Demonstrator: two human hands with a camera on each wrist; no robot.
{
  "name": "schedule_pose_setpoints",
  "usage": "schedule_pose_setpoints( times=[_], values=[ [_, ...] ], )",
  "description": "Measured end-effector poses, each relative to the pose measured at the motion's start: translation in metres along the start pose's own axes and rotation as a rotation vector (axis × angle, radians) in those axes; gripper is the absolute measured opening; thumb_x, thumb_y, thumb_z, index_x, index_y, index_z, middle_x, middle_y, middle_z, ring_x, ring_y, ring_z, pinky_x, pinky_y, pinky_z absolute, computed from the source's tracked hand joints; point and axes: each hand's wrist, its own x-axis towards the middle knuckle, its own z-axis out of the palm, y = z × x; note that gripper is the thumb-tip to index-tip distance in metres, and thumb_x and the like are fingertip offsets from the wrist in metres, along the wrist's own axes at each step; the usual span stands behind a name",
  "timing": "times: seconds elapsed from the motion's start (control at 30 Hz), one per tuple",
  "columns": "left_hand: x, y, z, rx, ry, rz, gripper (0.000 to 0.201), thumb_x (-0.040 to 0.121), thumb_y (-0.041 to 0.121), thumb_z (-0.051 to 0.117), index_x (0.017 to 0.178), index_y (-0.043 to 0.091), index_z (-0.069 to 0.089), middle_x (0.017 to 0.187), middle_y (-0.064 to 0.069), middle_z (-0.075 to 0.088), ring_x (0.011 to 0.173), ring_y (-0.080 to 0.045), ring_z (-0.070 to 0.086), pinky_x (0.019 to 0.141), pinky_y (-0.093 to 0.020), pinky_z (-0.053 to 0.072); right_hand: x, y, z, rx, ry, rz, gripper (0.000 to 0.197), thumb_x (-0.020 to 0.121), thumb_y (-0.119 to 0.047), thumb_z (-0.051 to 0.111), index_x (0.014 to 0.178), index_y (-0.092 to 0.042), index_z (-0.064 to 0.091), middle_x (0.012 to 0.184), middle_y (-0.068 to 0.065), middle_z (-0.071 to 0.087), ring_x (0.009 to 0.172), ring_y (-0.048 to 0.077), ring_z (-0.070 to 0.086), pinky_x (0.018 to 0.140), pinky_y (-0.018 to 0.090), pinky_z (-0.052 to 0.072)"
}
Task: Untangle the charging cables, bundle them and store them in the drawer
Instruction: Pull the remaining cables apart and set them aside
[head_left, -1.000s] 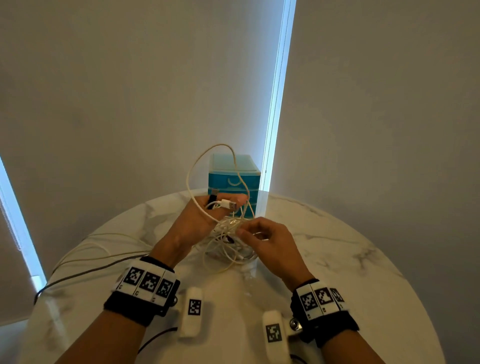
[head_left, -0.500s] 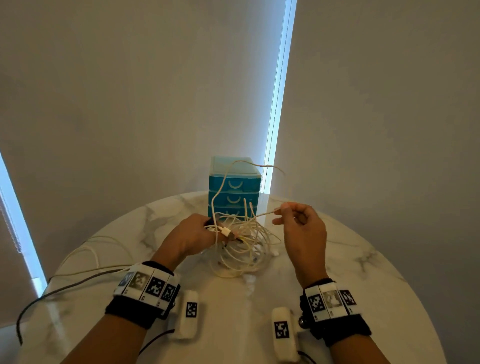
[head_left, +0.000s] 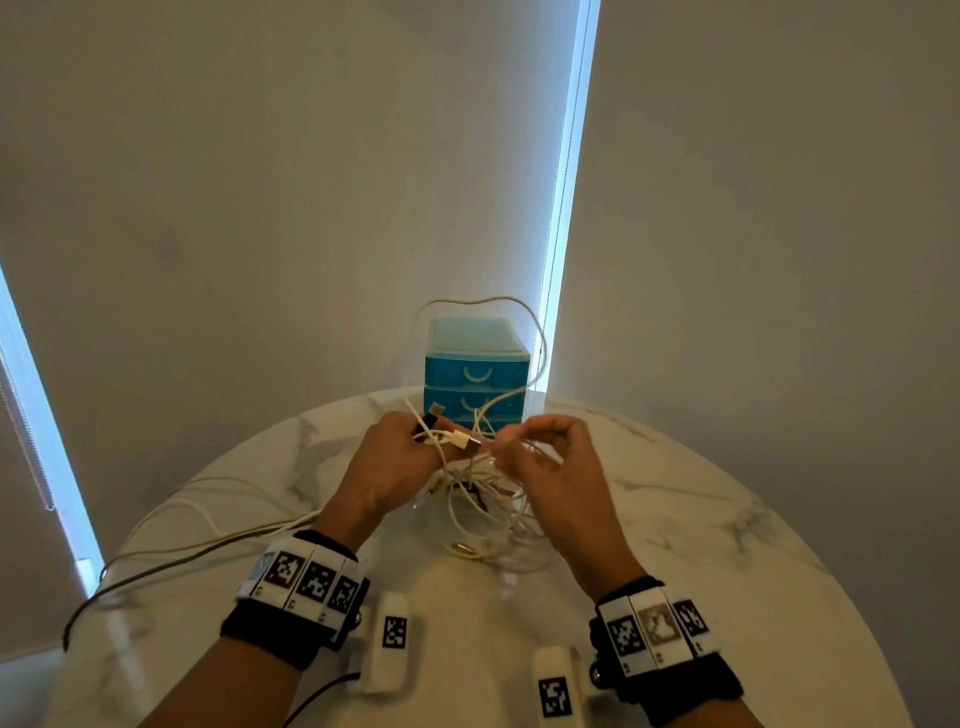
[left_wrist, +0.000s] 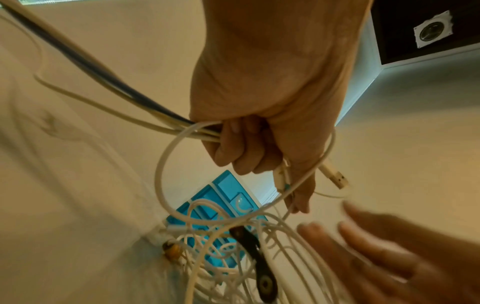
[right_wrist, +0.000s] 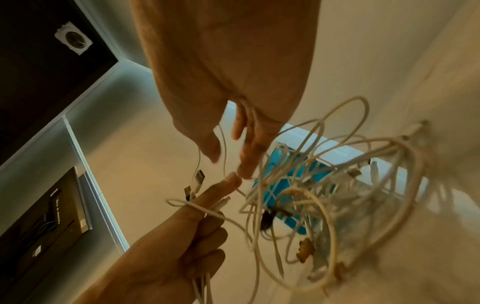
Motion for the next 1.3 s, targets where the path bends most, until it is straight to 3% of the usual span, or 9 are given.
schedule_pose_setpoints(
  times=[0.13,0.23,0.33,0.43,0.5,0.63,0.8,0.93,1.3],
  values=[
    [-0.002,0.006,-0.001,-0.254,0.105,-0.017,0.022,0.086,0.038,0.088,0.101,0.022,0.086,0.091,0.005,0.083,0.088,-0.008,0.079,0.089,-0.038,0.063,0.000,0.030,0.004,-0.182,-0.195,0.147,0.014,0.095,-0.017,0.080,0.107,-0.018,0.074,0.106,0.000,0.079,0.099,0.022,0.077,0.087,0.032,0.064],
    [-0.005,0.020,0.002,-0.418,0.115,-0.057,0.020,0.092,0.022,0.083,0.109,0.011,0.083,0.065,0.013,0.075,0.054,0.006,0.067,0.052,-0.007,0.049,0.000,0.026,0.000,-0.090,-0.141,0.116,0.013,0.097,-0.019,0.078,0.110,-0.019,0.075,0.103,0.004,0.080,0.091,0.024,0.079,0.079,0.031,0.067],
    [-0.014,0.039,0.004,-0.461,0.029,-0.082,0.009,0.097,0.018,0.077,0.103,0.010,0.077,0.042,0.018,0.053,0.037,0.005,0.051,0.041,-0.003,0.036,0.001,0.019,0.000,-0.099,-0.143,0.056,0.015,0.096,-0.031,0.081,0.110,-0.027,0.079,0.099,-0.001,0.081,0.089,0.018,0.080,0.077,0.037,0.068],
    [-0.008,0.026,0.007,-0.421,-0.047,-0.044,0.012,0.097,0.027,0.078,0.104,0.017,0.078,0.051,0.020,0.062,0.045,0.006,0.060,0.045,-0.003,0.039,0.003,0.024,0.003,-0.200,-0.128,0.003,0.008,0.095,-0.035,0.081,0.100,-0.029,0.084,0.096,-0.008,0.082,0.090,0.013,0.078,0.079,0.035,0.066],
    [-0.003,0.017,0.008,-0.358,-0.116,-0.055,0.021,0.094,0.033,0.080,0.112,0.023,0.081,0.077,0.015,0.079,0.068,0.001,0.074,0.053,-0.008,0.050,0.003,0.024,0.003,-0.219,-0.071,-0.021,0.009,0.096,-0.037,0.080,0.098,-0.029,0.082,0.093,-0.011,0.081,0.088,0.010,0.077,0.081,0.033,0.066],
    [0.004,-0.004,0.011,-0.137,-0.281,-0.089,0.031,0.083,0.037,0.091,0.112,0.028,0.084,0.108,0.004,0.083,0.104,-0.018,0.078,0.096,-0.044,0.064,0.005,0.022,-0.002,-0.133,0.044,-0.041,0.006,0.096,-0.032,0.080,0.099,-0.026,0.080,0.094,-0.007,0.081,0.091,0.010,0.078,0.078,0.031,0.066],
    [0.009,-0.017,0.008,0.005,-0.179,-0.078,0.021,0.078,0.029,0.095,0.097,0.027,0.085,0.089,0.006,0.082,0.084,-0.011,0.077,0.072,-0.028,0.062,0.005,0.019,-0.001,0.037,0.117,0.117,0.012,0.101,-0.021,0.072,0.102,-0.011,0.078,0.090,0.002,0.082,0.086,0.020,0.079,0.068,0.032,0.065],
    [0.011,-0.029,0.000,0.051,0.017,-0.116,0.011,0.079,0.026,0.092,0.087,0.028,0.083,0.085,0.008,0.082,0.082,-0.007,0.076,0.080,-0.033,0.061,0.013,0.008,-0.014,0.174,0.229,0.207,0.022,0.108,-0.020,0.059,0.108,-0.003,0.072,0.092,0.010,0.082,0.086,0.027,0.080,0.069,0.034,0.065],
    [0.003,-0.010,-0.019,0.071,-0.207,-0.173,0.037,0.073,0.058,0.092,0.095,0.028,0.086,0.095,0.008,0.083,0.096,-0.013,0.078,0.096,-0.038,0.060,0.017,0.000,-0.023,0.364,0.318,0.019,0.011,0.109,-0.014,0.061,0.114,-0.005,0.066,0.106,0.012,0.080,0.095,0.020,0.081,0.079,0.027,0.064]
  ],
)
